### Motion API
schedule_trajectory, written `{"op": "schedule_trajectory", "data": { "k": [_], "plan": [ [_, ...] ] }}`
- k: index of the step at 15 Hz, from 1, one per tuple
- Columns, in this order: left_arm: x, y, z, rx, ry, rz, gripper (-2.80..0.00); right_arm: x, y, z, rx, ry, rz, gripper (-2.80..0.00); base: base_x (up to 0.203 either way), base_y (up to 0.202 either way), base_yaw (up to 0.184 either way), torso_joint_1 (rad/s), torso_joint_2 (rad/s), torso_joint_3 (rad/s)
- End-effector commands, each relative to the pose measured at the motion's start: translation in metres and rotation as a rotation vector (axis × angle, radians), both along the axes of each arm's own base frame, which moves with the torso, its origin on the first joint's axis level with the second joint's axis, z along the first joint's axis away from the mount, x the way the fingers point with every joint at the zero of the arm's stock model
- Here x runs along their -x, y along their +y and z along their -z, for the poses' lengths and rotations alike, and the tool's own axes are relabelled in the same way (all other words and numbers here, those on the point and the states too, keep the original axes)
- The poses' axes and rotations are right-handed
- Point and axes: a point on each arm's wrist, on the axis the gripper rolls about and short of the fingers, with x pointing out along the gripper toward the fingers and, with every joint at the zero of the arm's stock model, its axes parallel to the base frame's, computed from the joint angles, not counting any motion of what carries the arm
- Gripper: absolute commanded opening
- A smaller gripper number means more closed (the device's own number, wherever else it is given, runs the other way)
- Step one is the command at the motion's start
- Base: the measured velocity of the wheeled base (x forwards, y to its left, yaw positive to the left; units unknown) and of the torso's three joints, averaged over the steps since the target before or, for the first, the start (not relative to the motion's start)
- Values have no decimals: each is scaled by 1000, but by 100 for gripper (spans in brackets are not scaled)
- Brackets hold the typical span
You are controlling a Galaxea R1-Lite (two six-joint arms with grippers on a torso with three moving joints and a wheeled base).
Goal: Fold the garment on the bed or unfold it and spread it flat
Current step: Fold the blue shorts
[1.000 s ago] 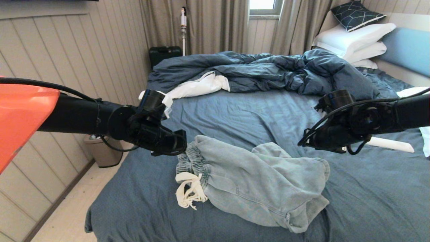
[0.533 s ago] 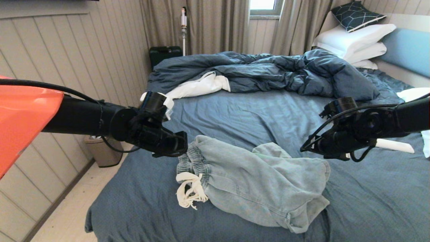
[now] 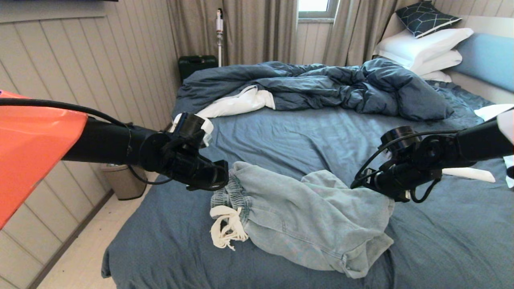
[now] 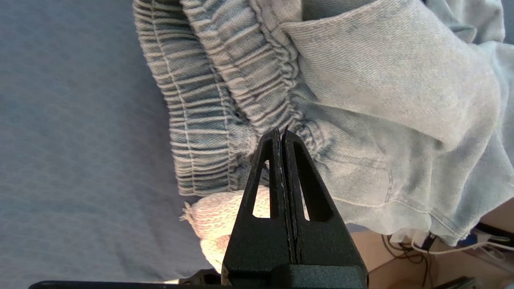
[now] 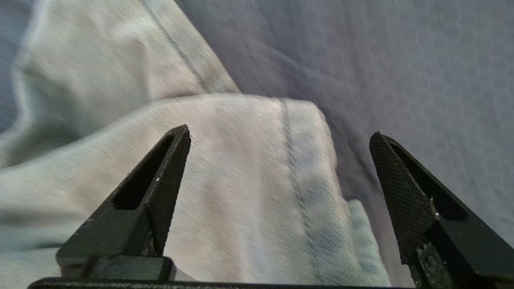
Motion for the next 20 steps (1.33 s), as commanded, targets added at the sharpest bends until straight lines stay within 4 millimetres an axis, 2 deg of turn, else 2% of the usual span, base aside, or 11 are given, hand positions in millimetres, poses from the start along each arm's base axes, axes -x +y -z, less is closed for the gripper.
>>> {"op": "schedule_trajectory", "data": {
  "k": [1, 2, 3, 10, 12, 17, 20],
  "plan": [
    [-1, 0, 4, -2, 10, -3, -280, -8, 3, 2, -8, -5, 3, 0, 0, 0, 0, 0, 0, 0],
    [-2, 0, 4, -3, 10, -5, -280, -9, 6, 1, -12, -7, 1, 0, 0, 0, 0, 0, 0, 0],
    [-2, 0, 4, -4, 11, -5, -280, -10, 10, 1, -13, -9, -5, -280, 0, 0, 0, 0, 0, 0],
    [-2, 0, 7, -8, 18, -5, -280, -7, 25, -3, -18, -9, -37, -280, 0, 0, 0, 0, 0, 0],
    [-2, 0, 7, -8, 19, -5, -280, -7, 28, -14, -20, -42, -43, -280, 0, 0, 0, 0, 0, 0],
    [-2, 0, 7, -1, 26, -14, -280, -12, 52, -62, -30, -217, -107, -280, 0, 0, 0, 0, 0, 0],
    [-2, -1, 8, -3, 28, -14, -280, -14, 66, -68, -38, -309, -138, -280, 0, 0, 0, 0, 0, 0]
  ]
}}
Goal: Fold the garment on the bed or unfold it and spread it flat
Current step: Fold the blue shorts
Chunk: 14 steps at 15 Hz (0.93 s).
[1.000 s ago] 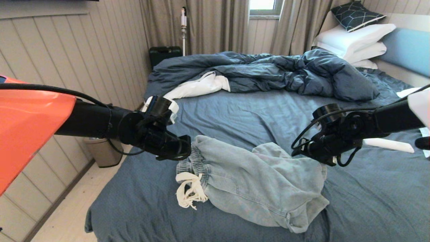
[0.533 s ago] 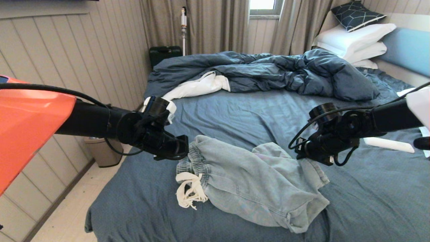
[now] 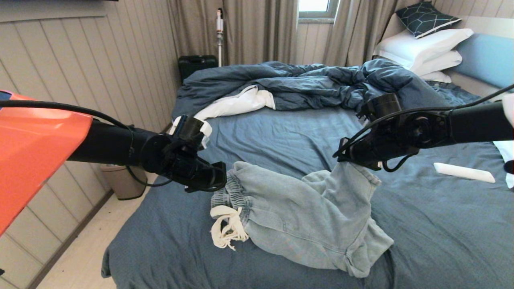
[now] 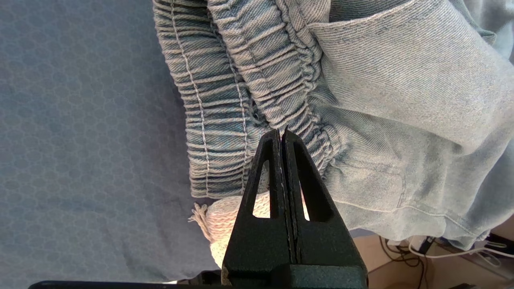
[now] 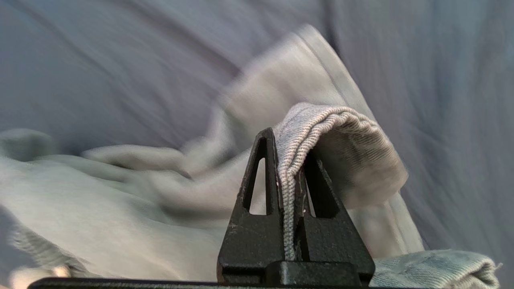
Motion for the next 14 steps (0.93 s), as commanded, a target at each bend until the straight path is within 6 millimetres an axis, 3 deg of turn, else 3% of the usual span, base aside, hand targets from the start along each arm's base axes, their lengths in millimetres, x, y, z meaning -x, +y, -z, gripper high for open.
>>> {"op": "schedule_trajectory", "data": {
  "k": [1, 5, 9, 12, 14],
  "plan": [
    [-1, 0, 3, -1, 8, -2, -280, 0, 5, 0, -7, -52, -11, -280, 0, 0, 0, 0, 0, 0],
    [-3, -1, 9, -8, 21, -3, -280, -4, 7, 22, -9, -134, -19, -280, 0, 0, 0, 0, 0, 0],
    [-4, -1, 12, -10, 27, -2, -280, 13, 4, 40, 14, -50, -25, -280, 0, 0, 0, 0, 0, 0],
    [-3, -1, 14, -10, 30, 0, -280, 16, -4, 55, 44, 3, -26, -280, 0, 0, 0, 0, 0, 0],
    [-2, -1, 15, -12, 33, 0, -280, 11, -20, 62, 46, 17, 15, -280, 0, 0, 0, 0, 0, 0]
  ]
}}
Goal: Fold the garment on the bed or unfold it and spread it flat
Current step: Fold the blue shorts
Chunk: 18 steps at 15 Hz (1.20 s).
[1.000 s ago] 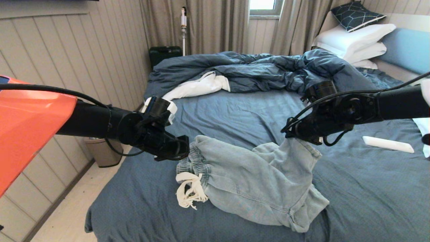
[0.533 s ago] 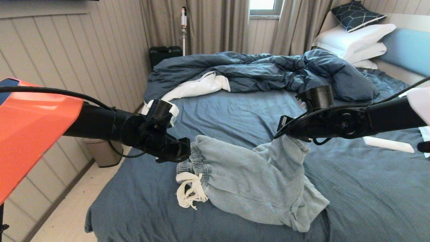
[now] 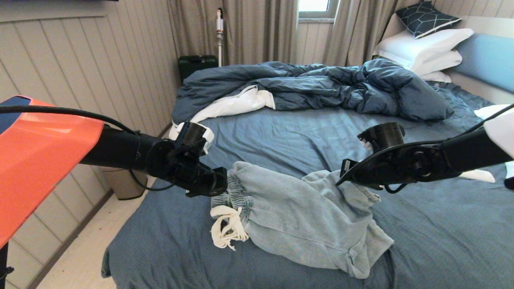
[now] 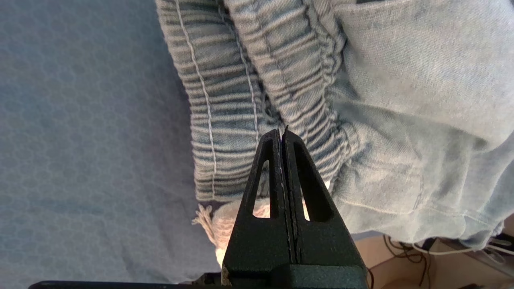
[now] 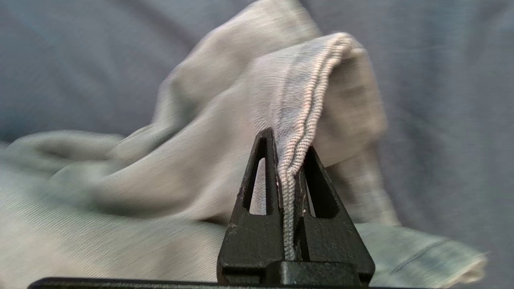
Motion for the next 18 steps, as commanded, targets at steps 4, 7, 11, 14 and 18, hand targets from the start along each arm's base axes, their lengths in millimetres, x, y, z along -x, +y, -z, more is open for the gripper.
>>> {"op": "schedule_trajectory", "data": {
  "k": [4, 7, 11, 14, 18],
  "plan": [
    [3, -1, -3, 3, -3, 4, -280, 3, -28, -5, 23, -10, 49, -280, 0, 0, 0, 0, 0, 0],
    [6, -5, -4, 6, -6, 15, -280, 12, -37, 5, 53, 32, 49, -280, 0, 0, 0, 0, 0, 0],
    [7, -7, -5, 9, -4, 17, -280, 18, -48, 14, 81, 68, 46, -280, 0, 0, 0, 0, 0, 0],
    [7, -7, -5, 10, -2, 13, -280, 19, -47, 13, 88, 62, 36, 0, 0, 0, 0, 0, 0, 0],
    [7, -8, -5, 9, -5, 13, -280, 22, -49, -3, 97, 9, 32, 0, 0, 0, 0, 0, 0, 0]
  ]
}}
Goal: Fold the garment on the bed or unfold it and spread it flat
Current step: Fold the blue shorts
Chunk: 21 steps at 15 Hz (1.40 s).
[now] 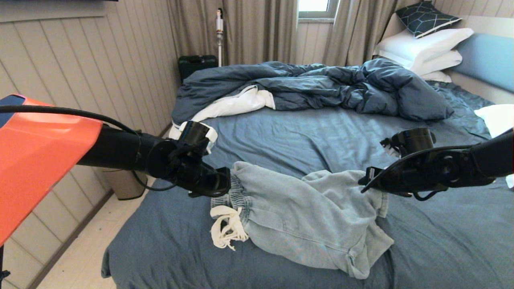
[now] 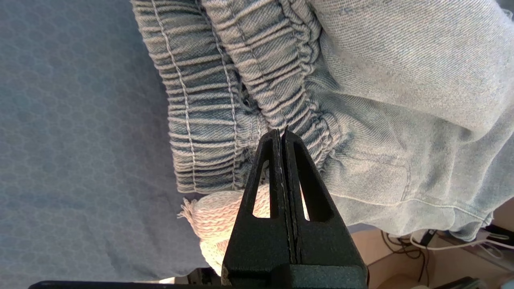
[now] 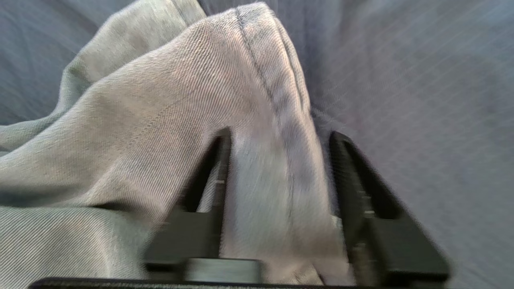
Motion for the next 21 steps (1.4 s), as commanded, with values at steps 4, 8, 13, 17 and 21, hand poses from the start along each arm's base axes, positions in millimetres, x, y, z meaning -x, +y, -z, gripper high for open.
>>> {"op": "schedule_trajectory", "data": {
  "k": [4, 8, 13, 17, 21],
  "plan": [
    [0, 0, -1, 3, -2, -2, -280, 30, -4, -19, -18, -32, -30, 0, 0, 0, 0, 0, 0, 0],
    [0, 0, -1, 2, 1, -4, -280, 57, -17, 0, -76, 28, -101, 0, 0, 0, 0, 0, 0, 0],
    [-1, -2, 2, 0, 5, 0, -280, 65, -23, 25, -60, -32, -167, 0, 0, 0, 0, 0, 0, 0],
    [-4, -4, -1, 8, -11, 1, -280, 54, -24, 45, -50, -17, -182, 0, 0, 0, 0, 0, 0, 0],
    [-4, -4, 0, 6, -7, 1, -280, 62, -23, 49, -43, 2, -195, -280, 0, 0, 0, 0, 0, 0]
  ]
}}
